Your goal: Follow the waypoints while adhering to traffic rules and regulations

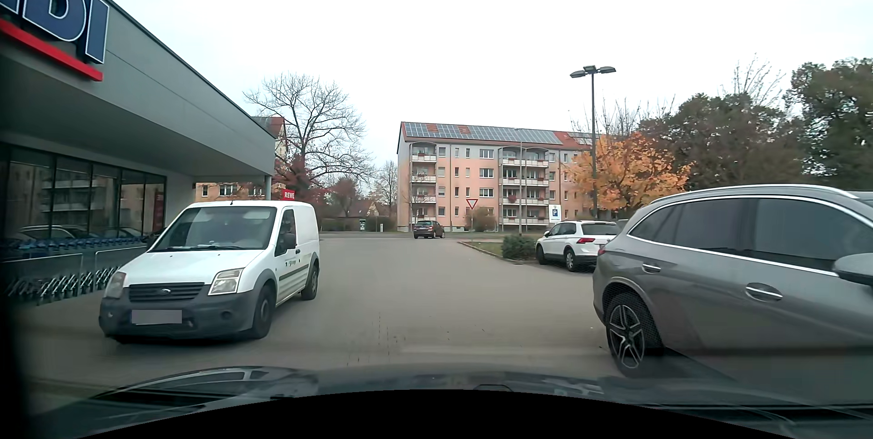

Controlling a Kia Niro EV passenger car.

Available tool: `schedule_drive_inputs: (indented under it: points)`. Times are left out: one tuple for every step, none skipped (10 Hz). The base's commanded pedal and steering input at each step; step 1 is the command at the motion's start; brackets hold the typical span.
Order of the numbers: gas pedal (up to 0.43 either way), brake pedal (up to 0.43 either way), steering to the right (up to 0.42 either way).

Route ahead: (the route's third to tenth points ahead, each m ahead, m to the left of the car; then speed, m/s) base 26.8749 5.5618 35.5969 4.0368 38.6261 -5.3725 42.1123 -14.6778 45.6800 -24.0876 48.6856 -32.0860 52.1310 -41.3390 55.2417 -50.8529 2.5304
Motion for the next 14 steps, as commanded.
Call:
schedule_drive_inputs:
  points:
    - [0.000,0.085,-0.187]
    - [0.000,0.116,-0.186]
    - [0.000,0.134,-0.185]
    - [0.000,0.183,-0.183]
    - [0.000,0.189,-0.178]
    - [0.000,0.195,-0.169]
    - [0.000,0.195,-0.159]
    - [0.000,0.195,-0.149]
    - [0.000,0.195,-0.141]
    - [0.000,0.207,-0.132]
    - [0.000,0.213,-0.126]
    - [0.000,0.220,-0.125]
    - [0.000,0.213,-0.125]
    - [0.000,0.201,-0.125]
